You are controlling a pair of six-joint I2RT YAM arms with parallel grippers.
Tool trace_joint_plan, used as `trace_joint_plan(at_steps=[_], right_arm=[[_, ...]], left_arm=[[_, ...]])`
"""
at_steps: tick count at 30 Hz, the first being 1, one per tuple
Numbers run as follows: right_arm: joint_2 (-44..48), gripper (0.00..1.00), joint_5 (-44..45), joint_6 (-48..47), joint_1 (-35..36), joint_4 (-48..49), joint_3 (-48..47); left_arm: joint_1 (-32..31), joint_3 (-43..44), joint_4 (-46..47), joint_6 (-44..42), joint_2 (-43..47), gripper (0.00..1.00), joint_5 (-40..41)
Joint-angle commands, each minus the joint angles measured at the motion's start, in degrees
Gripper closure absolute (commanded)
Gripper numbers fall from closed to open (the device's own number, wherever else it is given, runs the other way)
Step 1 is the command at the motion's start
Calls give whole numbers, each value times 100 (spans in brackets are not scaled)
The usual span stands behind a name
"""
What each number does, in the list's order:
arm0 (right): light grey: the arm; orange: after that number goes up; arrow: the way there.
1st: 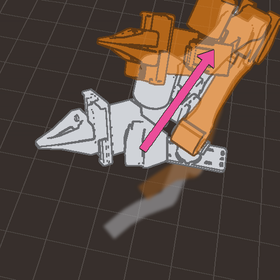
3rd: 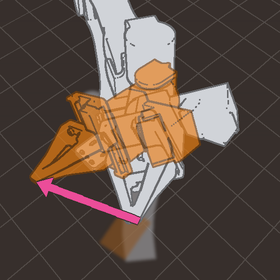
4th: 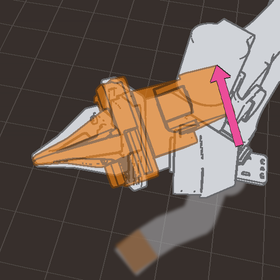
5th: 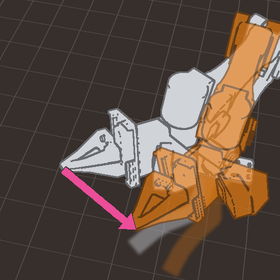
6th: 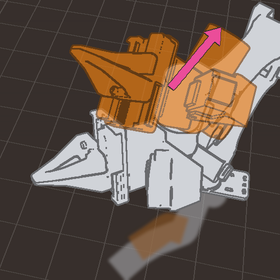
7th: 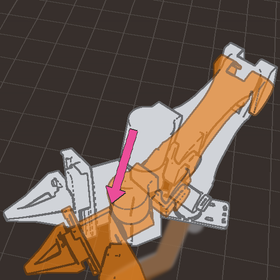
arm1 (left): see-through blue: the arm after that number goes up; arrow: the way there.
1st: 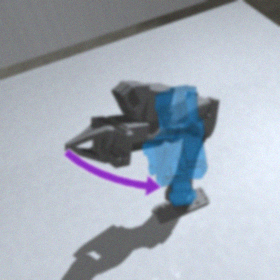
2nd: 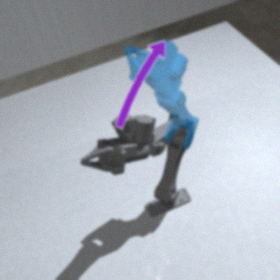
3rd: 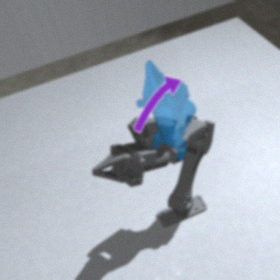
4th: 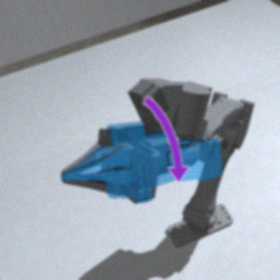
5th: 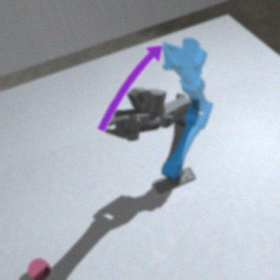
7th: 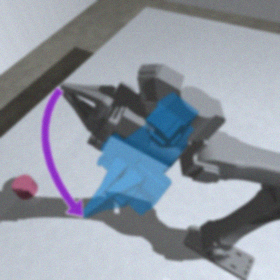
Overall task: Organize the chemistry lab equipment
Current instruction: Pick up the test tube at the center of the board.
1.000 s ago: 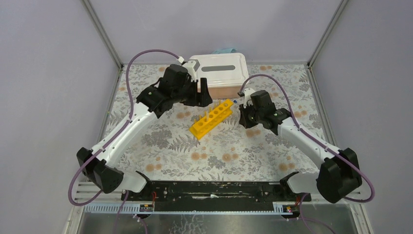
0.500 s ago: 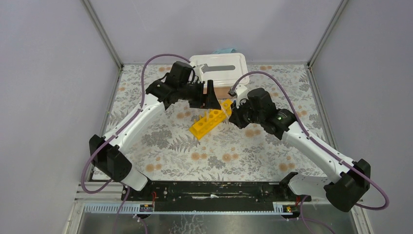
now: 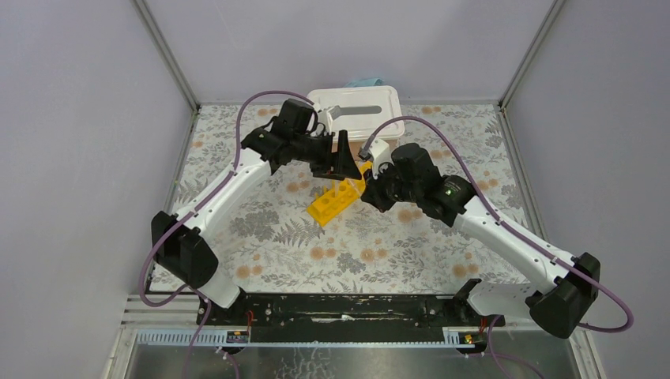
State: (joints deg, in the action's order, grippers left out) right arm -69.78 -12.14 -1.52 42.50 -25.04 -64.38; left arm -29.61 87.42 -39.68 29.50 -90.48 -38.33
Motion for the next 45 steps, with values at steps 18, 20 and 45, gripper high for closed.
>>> trace_joint_plan(at_steps=[18, 20, 45], right_arm=[[-105, 97, -130, -205, 303, 25, -469], [-121, 97, -139, -211, 298, 25, -483], [-174, 97, -241, -260, 336, -43, -528]], left_arm=[[342, -264, 365, -136, -141, 47, -1407], [341, -303, 365, -159, -132, 47, -1442], [392, -429, 365, -322, -188, 69, -1621]])
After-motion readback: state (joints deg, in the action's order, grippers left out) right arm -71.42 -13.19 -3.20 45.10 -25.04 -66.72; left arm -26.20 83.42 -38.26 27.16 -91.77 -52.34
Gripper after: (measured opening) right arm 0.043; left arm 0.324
